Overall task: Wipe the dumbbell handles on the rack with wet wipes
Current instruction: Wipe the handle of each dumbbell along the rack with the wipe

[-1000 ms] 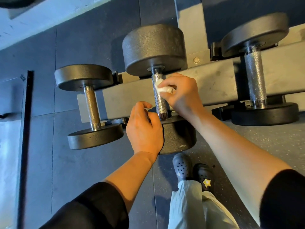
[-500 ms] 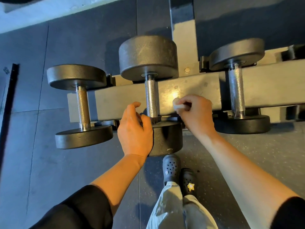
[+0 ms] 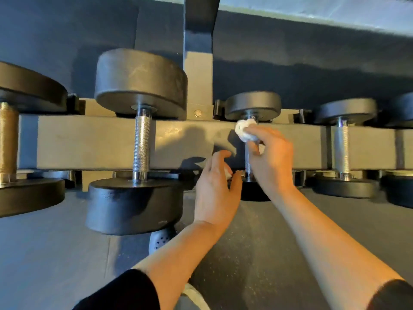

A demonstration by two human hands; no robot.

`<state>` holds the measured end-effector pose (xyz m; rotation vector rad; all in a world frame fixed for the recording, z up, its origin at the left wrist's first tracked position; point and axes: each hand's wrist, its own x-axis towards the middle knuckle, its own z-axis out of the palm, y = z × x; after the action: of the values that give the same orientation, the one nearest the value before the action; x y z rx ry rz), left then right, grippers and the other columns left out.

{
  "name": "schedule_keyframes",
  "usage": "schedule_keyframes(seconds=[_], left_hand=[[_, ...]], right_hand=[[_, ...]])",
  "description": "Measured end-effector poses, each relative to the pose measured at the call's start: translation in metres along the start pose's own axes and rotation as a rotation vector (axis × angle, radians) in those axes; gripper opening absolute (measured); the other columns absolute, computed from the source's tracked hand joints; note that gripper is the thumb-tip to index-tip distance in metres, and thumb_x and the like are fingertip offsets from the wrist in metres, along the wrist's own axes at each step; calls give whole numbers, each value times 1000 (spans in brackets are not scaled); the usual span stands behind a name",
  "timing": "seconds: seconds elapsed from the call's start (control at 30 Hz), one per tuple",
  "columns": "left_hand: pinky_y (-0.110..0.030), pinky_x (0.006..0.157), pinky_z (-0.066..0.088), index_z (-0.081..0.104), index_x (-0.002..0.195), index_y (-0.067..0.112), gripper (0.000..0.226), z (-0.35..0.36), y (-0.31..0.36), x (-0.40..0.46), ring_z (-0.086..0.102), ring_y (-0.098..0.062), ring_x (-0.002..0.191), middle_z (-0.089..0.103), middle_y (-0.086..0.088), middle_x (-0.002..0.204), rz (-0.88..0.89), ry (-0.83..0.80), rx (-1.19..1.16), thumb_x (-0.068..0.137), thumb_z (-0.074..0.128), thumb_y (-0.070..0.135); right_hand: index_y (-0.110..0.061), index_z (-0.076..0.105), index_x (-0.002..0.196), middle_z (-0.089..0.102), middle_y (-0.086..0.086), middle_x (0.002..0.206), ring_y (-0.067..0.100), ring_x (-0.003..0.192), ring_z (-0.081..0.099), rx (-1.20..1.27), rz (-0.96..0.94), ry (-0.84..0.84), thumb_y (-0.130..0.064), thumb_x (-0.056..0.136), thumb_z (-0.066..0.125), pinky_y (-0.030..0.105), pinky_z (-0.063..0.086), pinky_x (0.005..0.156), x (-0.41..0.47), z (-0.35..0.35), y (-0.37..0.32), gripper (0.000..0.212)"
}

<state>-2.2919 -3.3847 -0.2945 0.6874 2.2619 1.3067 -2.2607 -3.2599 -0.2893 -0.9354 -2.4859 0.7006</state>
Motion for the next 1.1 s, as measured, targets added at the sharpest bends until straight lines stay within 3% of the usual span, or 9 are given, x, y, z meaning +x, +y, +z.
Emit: schedule_keyframes(seconds=[0.1, 0.27, 0.43, 0.7, 0.8, 0.9, 1.03, 1.1], left_hand=[[0, 73, 33, 49, 120, 15, 38, 18, -10, -2, 45, -5, 85, 47, 8, 95, -17, 36, -54, 86, 66, 14], [1, 74, 33, 51, 122, 11, 41, 30, -18, -4, 43, 0, 83, 48, 4, 99, -54, 74, -120, 85, 68, 18], [1, 75, 34, 49, 122, 16, 40, 30, -20, -7, 45, -1, 81, 51, 5, 100, -77, 60, -150, 87, 66, 24], [-4, 72, 37, 49, 121, 17, 38, 32, -19, -9, 47, 2, 83, 47, 6, 101, -160, 47, -234, 88, 64, 27], [-8, 73, 38, 50, 117, 18, 33, 33, -21, -9, 45, -2, 84, 48, 5, 100, -151, 36, -261, 89, 64, 27], [-12, 73, 40, 51, 111, 17, 28, 33, -22, -9, 45, -1, 84, 49, 4, 101, -123, 30, -263, 88, 65, 23], [-10, 72, 42, 50, 115, 18, 32, 30, -25, -7, 46, 0, 86, 48, 6, 104, -97, 5, -242, 88, 66, 25], [-11, 70, 42, 50, 116, 20, 32, 29, -26, -6, 48, -1, 86, 48, 7, 103, -96, -2, -234, 88, 64, 28]], right_hand=[[-6, 71, 101, 69, 9, 102, 27, 100, 60, -110, -173, -28, 9, 75, 61, 25, 44, 87, 20, 4, 6, 31], [-5, 71, 88, 66, 7, 82, 28, 88, 58, -365, -375, -155, 17, 65, 64, 35, 53, 62, 33, 13, 9, 33], [0, 69, 86, 68, 11, 86, 31, 95, 59, -489, -474, -280, 21, 56, 67, 28, 51, 64, 26, 12, 17, 37], [1, 72, 85, 68, 16, 84, 34, 82, 59, -429, -417, -435, 21, 61, 69, 34, 54, 67, 7, -9, 17, 31], [-6, 74, 94, 69, 14, 90, 26, 85, 54, -392, -284, -558, 11, 75, 65, 16, 38, 72, 0, -18, 15, 27], [-13, 73, 103, 59, 11, 95, 22, 88, 53, -338, -119, -654, 3, 84, 61, 16, 39, 75, -7, -23, 9, 28], [-19, 72, 106, 51, 2, 95, 14, 87, 50, -314, -20, -686, 0, 87, 59, 0, 33, 70, -7, -24, 7, 30], [-18, 72, 105, 53, 2, 93, 10, 84, 48, -280, -18, -619, -1, 85, 63, -3, 31, 70, -6, -24, 8, 28]])
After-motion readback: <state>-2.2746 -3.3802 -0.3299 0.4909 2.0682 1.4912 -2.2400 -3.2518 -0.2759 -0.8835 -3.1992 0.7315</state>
